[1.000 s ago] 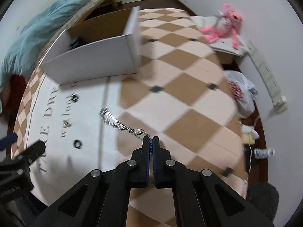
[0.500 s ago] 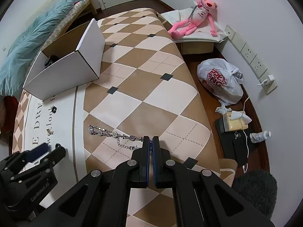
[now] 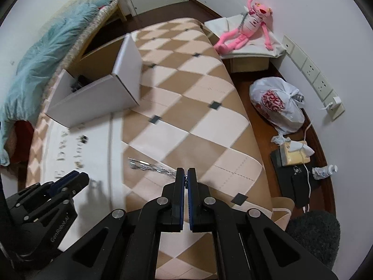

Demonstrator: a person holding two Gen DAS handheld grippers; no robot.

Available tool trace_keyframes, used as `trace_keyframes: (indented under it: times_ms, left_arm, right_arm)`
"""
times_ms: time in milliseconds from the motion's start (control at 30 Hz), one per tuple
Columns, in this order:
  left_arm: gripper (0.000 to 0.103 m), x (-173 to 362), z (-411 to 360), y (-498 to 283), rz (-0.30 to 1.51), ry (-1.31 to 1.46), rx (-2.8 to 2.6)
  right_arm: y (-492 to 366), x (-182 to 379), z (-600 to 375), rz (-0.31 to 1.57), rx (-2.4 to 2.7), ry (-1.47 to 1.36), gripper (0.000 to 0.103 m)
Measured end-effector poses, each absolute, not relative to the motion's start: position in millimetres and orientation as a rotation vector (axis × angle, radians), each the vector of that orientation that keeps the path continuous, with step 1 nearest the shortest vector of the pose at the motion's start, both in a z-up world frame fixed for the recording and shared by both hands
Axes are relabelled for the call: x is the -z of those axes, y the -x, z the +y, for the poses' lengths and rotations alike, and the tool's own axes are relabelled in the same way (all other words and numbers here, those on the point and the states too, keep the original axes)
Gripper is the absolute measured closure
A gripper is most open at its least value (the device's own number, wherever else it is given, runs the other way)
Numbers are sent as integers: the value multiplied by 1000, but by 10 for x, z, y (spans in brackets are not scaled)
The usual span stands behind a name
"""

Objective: Organize jewelry
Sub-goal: 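Carry the black ring and necklace over the box with both grippers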

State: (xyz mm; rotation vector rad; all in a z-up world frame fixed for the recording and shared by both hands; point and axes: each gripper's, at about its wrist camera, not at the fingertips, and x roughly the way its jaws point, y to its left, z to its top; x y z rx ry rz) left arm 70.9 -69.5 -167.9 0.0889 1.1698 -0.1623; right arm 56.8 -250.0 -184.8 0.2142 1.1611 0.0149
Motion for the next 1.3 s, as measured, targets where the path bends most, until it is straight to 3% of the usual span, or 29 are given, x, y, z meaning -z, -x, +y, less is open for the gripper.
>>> trace_keyframes:
  times_ms: [267,700,900,1300]
  left_arm:
    - [93,1076,-518,-715,1043,-50,161]
    - [93,504,-183,-1280,1026,109,200]
    - [93,696,-28,-1684,1115,170,211]
    - [92,886,-34,-2373,1225,196,242]
  right_arm:
    - [-679,1243,-2384,1077,-105,-217,101]
    - [-1374,351,-2085,951,-221,-187,101]
    - [-1907,468,-1863,1015,-257,-184,101]
    - [-2535,1210,-1666,1231,-278,-187,100]
